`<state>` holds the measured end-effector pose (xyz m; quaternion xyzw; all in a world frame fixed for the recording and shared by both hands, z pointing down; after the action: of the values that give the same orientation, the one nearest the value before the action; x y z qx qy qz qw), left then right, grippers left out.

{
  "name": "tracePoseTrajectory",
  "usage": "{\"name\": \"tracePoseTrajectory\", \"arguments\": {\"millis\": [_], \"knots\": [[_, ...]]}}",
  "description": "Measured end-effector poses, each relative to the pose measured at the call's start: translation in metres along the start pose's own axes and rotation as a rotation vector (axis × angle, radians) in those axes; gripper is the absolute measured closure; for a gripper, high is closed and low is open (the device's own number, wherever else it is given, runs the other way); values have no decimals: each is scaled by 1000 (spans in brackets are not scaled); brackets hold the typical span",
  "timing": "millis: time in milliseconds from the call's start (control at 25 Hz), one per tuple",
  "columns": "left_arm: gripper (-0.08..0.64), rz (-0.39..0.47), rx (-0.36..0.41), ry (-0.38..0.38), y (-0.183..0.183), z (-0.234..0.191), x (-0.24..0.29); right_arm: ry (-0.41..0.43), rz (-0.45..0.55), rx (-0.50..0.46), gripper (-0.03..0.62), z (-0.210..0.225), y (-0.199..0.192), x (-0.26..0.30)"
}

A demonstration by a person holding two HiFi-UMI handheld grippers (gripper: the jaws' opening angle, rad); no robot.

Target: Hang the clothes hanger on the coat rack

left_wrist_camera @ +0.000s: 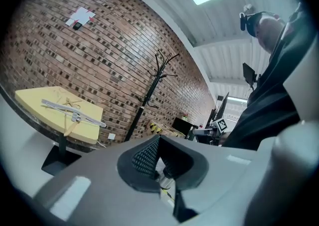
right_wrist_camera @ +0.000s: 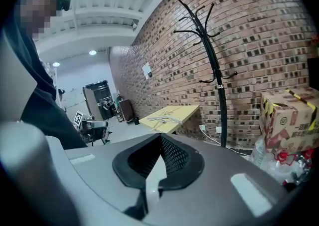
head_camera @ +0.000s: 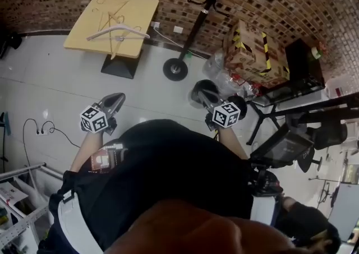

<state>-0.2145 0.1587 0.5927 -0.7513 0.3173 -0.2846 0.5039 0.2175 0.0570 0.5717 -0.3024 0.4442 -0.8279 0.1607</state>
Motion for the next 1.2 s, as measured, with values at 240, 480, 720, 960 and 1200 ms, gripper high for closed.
{"name": "tracePoseTrajectory", "arguments": {"millis": [240,480,720,960,1200], "knots": [[558,32,6,56,21,21,95,74,-24,-25,578,90,44,5],[558,-4,39,75,37,41,177,155,-4,-57,578,156,88,7],[558,-46,60,75,45,37,221,160,-8,-24,578,197,98,10],[558,-38,35,61,44,5,243,130,-17,-9,578,212,104,26],[558,-27,25,-20,51,-65,260,71,-9,-42,578,199,126,65]]}}
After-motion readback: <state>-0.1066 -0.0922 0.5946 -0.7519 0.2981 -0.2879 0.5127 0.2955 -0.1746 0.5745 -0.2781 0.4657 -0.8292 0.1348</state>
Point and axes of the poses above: the fingertips, and each gripper's own axes: x forward along the fingers, z to its right, y out of its top, the point moved 8 cm from there along -x, backward along the fingers, and after that the axes turned 8 degrees about x, right-handed, at the moved point
